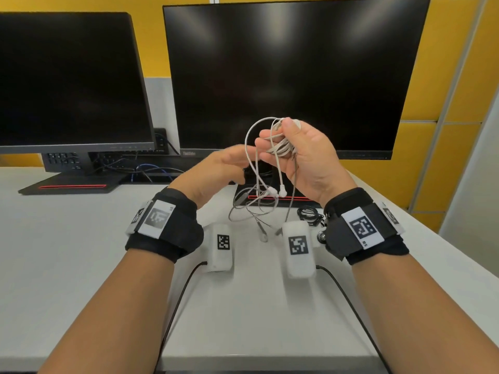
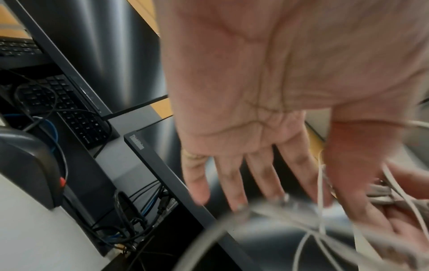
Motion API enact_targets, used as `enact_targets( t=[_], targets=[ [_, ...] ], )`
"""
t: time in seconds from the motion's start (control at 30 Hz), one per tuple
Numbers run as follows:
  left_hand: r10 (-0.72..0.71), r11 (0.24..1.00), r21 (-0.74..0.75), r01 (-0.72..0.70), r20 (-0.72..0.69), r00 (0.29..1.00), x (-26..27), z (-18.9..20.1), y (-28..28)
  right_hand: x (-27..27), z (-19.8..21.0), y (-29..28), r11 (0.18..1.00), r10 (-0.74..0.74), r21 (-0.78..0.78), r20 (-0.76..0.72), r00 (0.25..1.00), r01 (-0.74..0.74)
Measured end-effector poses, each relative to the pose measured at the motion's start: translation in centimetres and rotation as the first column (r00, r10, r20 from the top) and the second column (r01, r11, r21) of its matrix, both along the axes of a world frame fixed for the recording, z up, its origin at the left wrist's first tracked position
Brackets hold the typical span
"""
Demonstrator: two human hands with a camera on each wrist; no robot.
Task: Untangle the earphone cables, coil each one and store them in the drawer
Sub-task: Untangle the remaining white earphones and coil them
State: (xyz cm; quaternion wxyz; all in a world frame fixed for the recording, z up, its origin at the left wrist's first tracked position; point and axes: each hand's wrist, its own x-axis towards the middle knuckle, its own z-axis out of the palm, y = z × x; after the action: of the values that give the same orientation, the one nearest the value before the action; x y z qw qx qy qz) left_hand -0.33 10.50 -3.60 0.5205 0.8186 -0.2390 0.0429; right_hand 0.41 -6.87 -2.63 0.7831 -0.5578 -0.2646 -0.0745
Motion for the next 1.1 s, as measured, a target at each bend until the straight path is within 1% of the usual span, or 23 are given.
enact_targets(
  t=[0.03, 0.07, 0.1, 0.13, 0.17, 0.23, 0.3, 0.4, 0.47, 0.5, 0.53, 0.57, 0.63, 0.67, 0.7, 0.73, 0.77, 0.83, 0.9, 0.93, 0.97, 1.03, 1.1],
  targets=[
    [-0.055, 0.996, 0.061, 0.058, -0.042, 0.998, 0.0, -0.2, -0.1, 0.0, 0.0, -0.1, 1.0, 0.005, 0.025, 0.001, 1.0, -0.005],
    [-0.077, 0.987, 0.136, 0.086, -0.07, 0.995, -0.1, -0.3, -0.2, 0.1, 0.0, -0.1, 0.999, 0.003, 0.043, 0.007, 1.0, -0.004],
    [-0.065, 0.977, 0.197, 0.08, -0.083, 0.994, 0.0, -0.5, -0.2, 0.1, 0.0, -0.2, 0.998, -0.006, 0.055, 0.016, 1.0, 0.005],
    [-0.043, 0.974, 0.219, 0.06, -0.082, 0.996, 0.1, -0.6, -0.2, 0.2, 0.1, -0.3, 0.998, -0.019, 0.064, 0.027, 0.999, 0.018],
    [-0.014, 0.98, 0.197, 0.028, -0.073, 0.997, 0.2, -0.7, -0.2, 0.3, 0.1, -0.4, 0.997, -0.041, 0.07, 0.041, 0.998, 0.038],
    [0.052, 0.997, 0.06, -0.048, -0.067, 0.996, 0.4, -0.6, -0.1, 0.5, 0.0, -0.6, 0.992, -0.114, 0.055, 0.065, 0.991, 0.111],
    [0.102, 0.993, -0.054, -0.104, -0.038, 0.994, 0.4, -0.4, -0.1, 0.8, -0.1, -0.7, 0.975, -0.221, -0.007, 0.071, 0.973, 0.222],
    [0.146, 0.976, -0.174, -0.132, 0.071, 0.987, 0.4, -0.2, -0.1, 1.3, -0.3, -0.6, 0.912, -0.387, -0.124, 0.056, 0.92, 0.391],
    [0.231, 0.952, -0.246, -0.183, 0.18, 0.956, 0.6, -0.1, 0.1, 1.7, -0.4, -0.7, 0.872, -0.474, -0.129, 0.023, 0.88, 0.472],
    [0.283, 0.932, -0.295, -0.213, 0.221, 0.933, 0.8, -0.1, 0.2, 1.9, -0.3, -0.8, 0.855, -0.509, -0.119, 0.0, 0.861, 0.505],
    [0.32, 0.901, -0.376, -0.218, 0.235, 0.918, 0.9, 0.0, 0.4, 2.0, -0.3, -1.0, 0.838, -0.54, -0.115, -0.025, 0.842, 0.534],
    [0.336, 0.856, -0.478, -0.199, 0.222, 0.915, 1.0, 0.1, 0.5, 2.0, -0.3, -1.2, 0.824, -0.563, -0.118, -0.048, 0.825, 0.555],
    [0.315, 0.738, -0.661, -0.133, 0.164, 0.935, 1.1, 0.4, 0.8, 2.1, -0.3, -1.5, 0.8, -0.596, -0.145, -0.072, 0.8, 0.582],
    [0.299, 0.69, -0.715, -0.112, 0.141, 0.944, 1.1, 0.6, 0.9, 2.1, -0.3, -1.5, 0.786, -0.612, -0.164, -0.07, 0.787, 0.596],
    [0.288, 0.657, -0.747, -0.099, 0.127, 0.949, 1.0, 0.7, 0.8, 2.1, -0.4, -1.4, 0.771, -0.629, -0.179, -0.063, 0.775, 0.611],
    [0.285, 0.643, -0.76, -0.094, 0.123, 0.951, 1.0, 0.8, 0.8, 2.1, -0.4, -1.4, 0.762, -0.639, -0.186, -0.057, 0.767, 0.621],
    [0.298, 0.652, -0.751, -0.102, 0.13, 0.946, 1.0, 0.7, 0.9, 2.2, -0.4, -1.3, 0.76, -0.641, -0.188, -0.055, 0.766, 0.622],
    [0.338, 0.727, -0.671, -0.146, 0.165, 0.927, 1.0, 0.5, 1.0, 2.1, -0.4, -1.2, 0.777, -0.622, -0.175, -0.067, 0.78, 0.604],
    [0.379, 0.8, -0.559, -0.217, 0.192, 0.905, 1.3, 0.2, 1.1, 1.9, -0.2, -1.2, 0.824, -0.562, -0.147, -0.088, 0.822, 0.548],
    [0.416, 0.811, -0.522, -0.264, 0.198, 0.888, 1.5, 0.0, 1.1, 1.8, -0.1, -1.2, 0.857, -0.511, -0.128, -0.097, 0.854, 0.498],
    [0.462, 0.804, -0.507, -0.312, 0.199, 0.865, 1.6, -0.1, 1.0, 1.6, -0.1, -1.2, 0.891, -0.45, -0.109, -0.103, 0.887, 0.44],
    [0.534, 0.762, -0.528, -0.376, 0.181, 0.826, 1.8, -0.1, 0.9, 1.2, 0.0, -1.0, 0.938, -0.342, -0.097, -0.091, 0.935, 0.333],
    [0.55, 0.698, -0.611, -0.373, 0.123, 0.826, 1.9, 0.0, 0.8, 0.9, 0.1, -0.8, 0.952, -0.287, -0.129, -0.065, 0.956, 0.278]
  ],
)
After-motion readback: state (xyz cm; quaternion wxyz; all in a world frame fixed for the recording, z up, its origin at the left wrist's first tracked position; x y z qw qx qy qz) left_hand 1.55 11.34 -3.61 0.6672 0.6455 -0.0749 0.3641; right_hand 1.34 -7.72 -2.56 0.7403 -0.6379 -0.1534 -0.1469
